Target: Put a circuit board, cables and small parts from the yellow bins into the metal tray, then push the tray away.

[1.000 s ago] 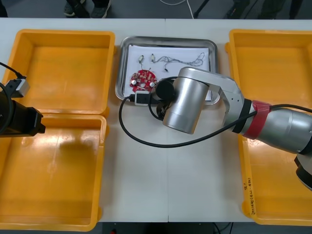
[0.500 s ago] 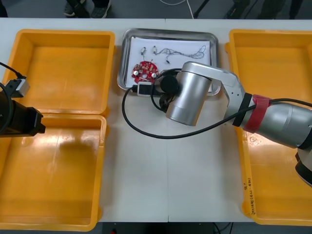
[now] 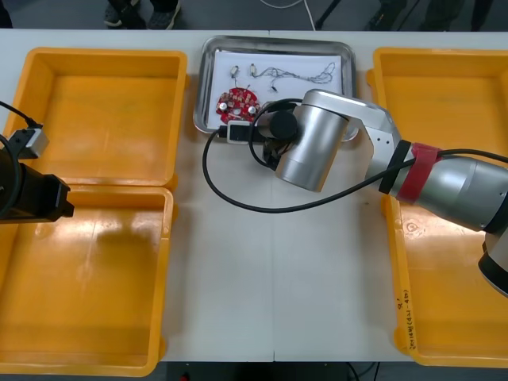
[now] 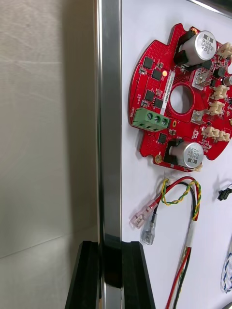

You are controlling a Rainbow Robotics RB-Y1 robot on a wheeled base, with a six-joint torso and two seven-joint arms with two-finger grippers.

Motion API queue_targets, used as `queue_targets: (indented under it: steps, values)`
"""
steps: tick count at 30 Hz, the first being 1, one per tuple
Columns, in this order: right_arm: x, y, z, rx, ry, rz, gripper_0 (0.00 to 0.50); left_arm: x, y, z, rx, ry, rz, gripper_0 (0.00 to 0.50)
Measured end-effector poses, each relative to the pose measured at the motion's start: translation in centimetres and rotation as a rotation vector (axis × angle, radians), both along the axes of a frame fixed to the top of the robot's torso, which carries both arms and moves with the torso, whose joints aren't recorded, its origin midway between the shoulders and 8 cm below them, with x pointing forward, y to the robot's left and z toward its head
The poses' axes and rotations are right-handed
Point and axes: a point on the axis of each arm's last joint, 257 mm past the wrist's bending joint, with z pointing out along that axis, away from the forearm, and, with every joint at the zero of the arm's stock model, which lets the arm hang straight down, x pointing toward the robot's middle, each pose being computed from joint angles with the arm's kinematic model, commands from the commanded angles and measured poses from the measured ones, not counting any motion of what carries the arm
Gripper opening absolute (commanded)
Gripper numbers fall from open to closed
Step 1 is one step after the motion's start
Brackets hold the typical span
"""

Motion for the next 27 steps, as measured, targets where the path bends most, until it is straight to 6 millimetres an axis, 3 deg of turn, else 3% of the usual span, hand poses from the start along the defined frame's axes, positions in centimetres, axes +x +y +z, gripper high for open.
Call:
queue_targets:
  steps: [17,26,27]
  values:
    - [3.4,0.3,1.6,0.032,-0.054,-0.010,0.000,0.0,0.0,0.0,0.000,0.000,0.000,0.500]
    - [3.6,0.4,1.7,0.032,-0.056,-0.010,0.000,0.0,0.0,0.0,0.000,0.000,0.000,0.500]
    - [3.6,0.4,1.7,0.031,-0.056,-0.009,0.029,0.0,0.0,0.0,0.000,0.000,0.000,0.500]
